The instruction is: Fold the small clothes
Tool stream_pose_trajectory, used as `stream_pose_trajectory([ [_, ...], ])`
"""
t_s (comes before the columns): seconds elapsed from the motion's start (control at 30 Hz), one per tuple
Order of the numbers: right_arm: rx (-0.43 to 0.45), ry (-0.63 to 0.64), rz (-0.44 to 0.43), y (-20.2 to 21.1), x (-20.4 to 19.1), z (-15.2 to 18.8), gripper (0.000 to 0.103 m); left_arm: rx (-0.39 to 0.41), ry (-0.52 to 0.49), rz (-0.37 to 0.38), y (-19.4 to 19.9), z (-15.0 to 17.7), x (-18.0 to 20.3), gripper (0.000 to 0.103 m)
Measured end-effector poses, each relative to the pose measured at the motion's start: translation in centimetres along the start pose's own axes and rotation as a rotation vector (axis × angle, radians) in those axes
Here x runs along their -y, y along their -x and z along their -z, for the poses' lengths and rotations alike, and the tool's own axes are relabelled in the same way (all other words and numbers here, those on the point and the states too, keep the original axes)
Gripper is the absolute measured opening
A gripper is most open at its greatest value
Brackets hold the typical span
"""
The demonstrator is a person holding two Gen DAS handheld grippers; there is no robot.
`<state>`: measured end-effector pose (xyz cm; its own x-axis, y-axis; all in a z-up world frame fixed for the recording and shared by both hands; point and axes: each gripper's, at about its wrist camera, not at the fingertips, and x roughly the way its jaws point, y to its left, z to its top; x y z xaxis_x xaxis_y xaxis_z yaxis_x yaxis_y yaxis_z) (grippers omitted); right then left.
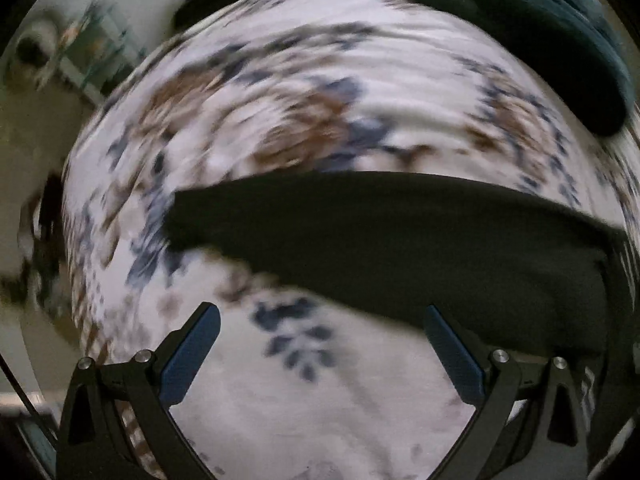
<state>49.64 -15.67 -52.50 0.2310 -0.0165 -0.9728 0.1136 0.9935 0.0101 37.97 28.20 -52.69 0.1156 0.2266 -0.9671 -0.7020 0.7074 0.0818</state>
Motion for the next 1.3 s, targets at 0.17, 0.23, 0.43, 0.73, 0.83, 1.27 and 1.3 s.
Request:
stream_pose_trajectory([
  [0.17,0.057,-0.024,0.052,2.7,1.6,0.2,0.103,-0.049,0.162,0.042,-1.4,-1.1,-4.6,0.103],
  [0.23,0.066,-0.026,0.051,3.0,1.4,-0.2,0.103,-0.062,0.2,0.066,-1.9,-1.6,-5.5,0.102],
  [0.43,0.021,-0.047,-0.002,2.5,2.4,1.5,0.103,-0.197,0.427,0.247,-6.0,-1.9,-8.7,0.102],
  [0.73,-0.082,-0.031,0.027,-1.1,3.3,5.2,0.103,-0.166,0.687,0.348,-9.0,-2.6,-12.8,0.024],
  [0.83,-0.093,-0.028,0.039,-1.6,3.4,5.7,0.103,-0.095,0.628,0.339,-7.8,-3.9,-12.4,0.006],
  [1.27,-0.052,-0.124,0.034,-0.8,8.5,3.6,0.103,0.266,-0.065,0.416,8.6,-5.5,8.2,0.005],
  [1.3,-0.046,-0.139,0.035,-0.8,9.5,3.3,0.103,0.269,-0.11,0.441,9.3,-4.9,10.4,0.005],
])
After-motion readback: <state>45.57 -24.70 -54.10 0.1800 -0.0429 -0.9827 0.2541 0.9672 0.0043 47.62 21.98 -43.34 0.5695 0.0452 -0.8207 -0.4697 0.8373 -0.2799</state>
